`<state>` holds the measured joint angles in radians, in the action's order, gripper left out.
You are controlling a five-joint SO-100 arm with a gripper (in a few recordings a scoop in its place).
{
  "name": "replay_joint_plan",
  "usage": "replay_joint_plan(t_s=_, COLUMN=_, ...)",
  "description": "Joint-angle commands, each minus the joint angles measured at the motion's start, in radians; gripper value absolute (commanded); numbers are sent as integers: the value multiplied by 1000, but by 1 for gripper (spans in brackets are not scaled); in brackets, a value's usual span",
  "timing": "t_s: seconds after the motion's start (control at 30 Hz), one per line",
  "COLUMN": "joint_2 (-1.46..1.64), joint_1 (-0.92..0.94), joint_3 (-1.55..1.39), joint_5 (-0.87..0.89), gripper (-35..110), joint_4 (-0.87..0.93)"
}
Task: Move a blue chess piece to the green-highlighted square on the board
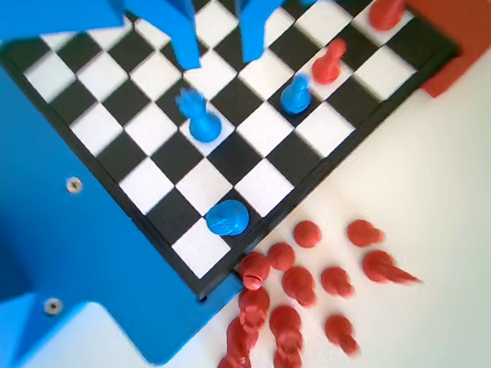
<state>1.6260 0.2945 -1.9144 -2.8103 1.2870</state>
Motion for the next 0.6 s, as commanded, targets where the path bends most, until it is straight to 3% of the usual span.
replay_joint_plan(t_s=0.0, joint_2=144, joint_1=-3, joint_3=209, joint_5=55, gripper=2, joint_4=195)
replay_joint_plan(t_s=0.27, joint_2=331, joint_1=5, joint_3=324, joint_5=330, gripper=1, joint_4=314)
replay_joint_plan(t_s=0.57, joint_2=486, joint_1=71, joint_3=290, joint_5=784, gripper=1, joint_4=183)
